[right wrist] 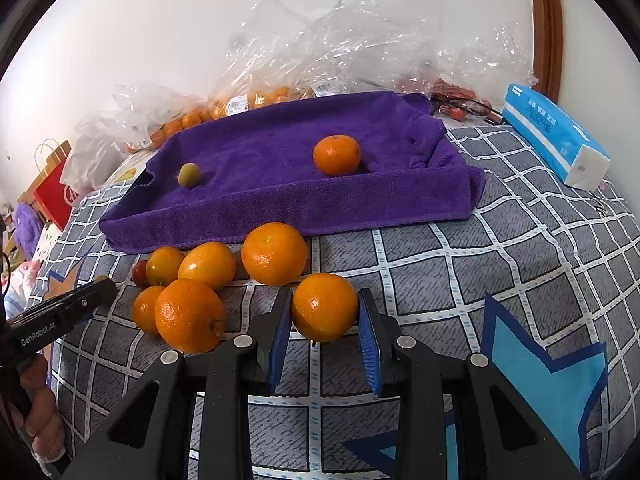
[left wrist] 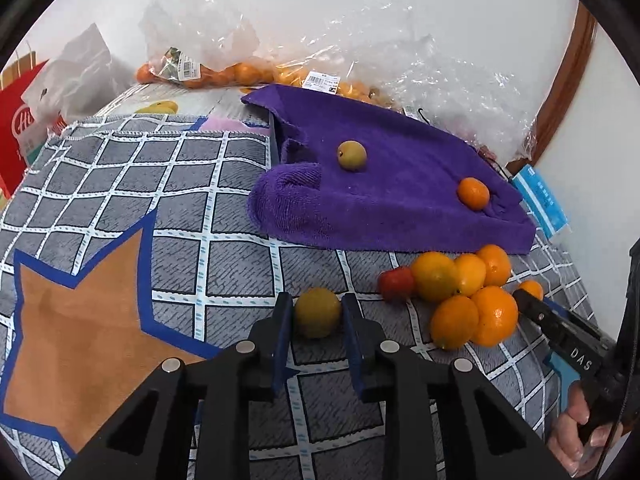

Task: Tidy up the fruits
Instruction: 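Grasp another yellow fruit with the left tool while the right tool grasps an orange, then carry the yellow fruit and orange over the purple towel with both tools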

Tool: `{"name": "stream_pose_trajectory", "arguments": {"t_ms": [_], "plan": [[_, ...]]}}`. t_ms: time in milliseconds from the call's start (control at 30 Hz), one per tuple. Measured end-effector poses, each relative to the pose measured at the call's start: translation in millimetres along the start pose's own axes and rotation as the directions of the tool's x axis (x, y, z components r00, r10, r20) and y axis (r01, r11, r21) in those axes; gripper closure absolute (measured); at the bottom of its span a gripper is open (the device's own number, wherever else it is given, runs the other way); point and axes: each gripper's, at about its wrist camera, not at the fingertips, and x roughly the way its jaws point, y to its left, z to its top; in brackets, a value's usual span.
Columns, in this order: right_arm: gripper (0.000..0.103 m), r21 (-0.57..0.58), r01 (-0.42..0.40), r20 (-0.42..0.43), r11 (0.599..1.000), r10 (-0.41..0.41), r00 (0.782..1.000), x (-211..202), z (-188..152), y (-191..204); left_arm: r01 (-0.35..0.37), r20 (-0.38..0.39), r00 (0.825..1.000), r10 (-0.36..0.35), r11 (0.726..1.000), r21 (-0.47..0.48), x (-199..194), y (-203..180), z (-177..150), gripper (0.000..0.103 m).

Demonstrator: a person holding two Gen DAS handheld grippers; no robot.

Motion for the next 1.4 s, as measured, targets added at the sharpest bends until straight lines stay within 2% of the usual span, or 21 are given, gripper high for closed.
{"name": "stream_pose_trajectory", "arguments": {"t_ms": [267,500,667,833,967,1133,1300,1400], "plan": [[0.071,-0.019,0.008,0.013,1.0,-0.008,1.0,-3.4,-0.7,2.8,0.06,0.015,0.998,-0.059,0.996,-0.072,-0.4,11.1,-1.0,0.079],[0.071,-0.04,0.031,0.007,0.999,-0.031,1.0,-2.2,-1.2,7.4,0.042,0.011,0.999,-0.041,0.998,-0.049,-1.1,7.7,-1.2,0.079],[0.071,-0.036,0.019,0.013,0.999,-0.019,1.0,-3.4,-1.7,5.7,0.087,0.046,0.995,-0.084,0.994,-0.071,-7.7,14.4,-2.5,0.079],[0.071,-0.022,-0.006,0.035,1.0,0.007,0.999,-8.4,-2.3,3.2,0.089,0.081,0.993,-0.084,0.994,-0.058,-14.8,11.8,-2.8,0.079],[0.071,0.001,0.003,0.056,1.0,-0.003,0.998,-12.6,-2.3,-1.3,0.086,0.11,0.991,-0.081,0.995,-0.046,-20.9,10.0,-3.3,0.079],[0.071,0.022,0.021,0.036,1.0,-0.022,0.999,-11.7,-1.5,-6.8,0.082,0.139,0.988,-0.075,0.995,-0.05,-26.9,11.2,-4.4,0.079],[0.071,0.019,0.047,0.006,0.999,-0.047,0.999,-18.7,0.8,-9.1,0.042,0.139,0.99,-0.035,0.998,-0.046,-38.3,9.0,-5.1,0.079],[0.071,0.01,0.031,0.026,0.999,-0.031,0.999,-30.3,9.6,-8.7,0.067,0.164,0.985,-0.06,0.997,-0.04,-56.1,5.5,6.2,0.079]]}}
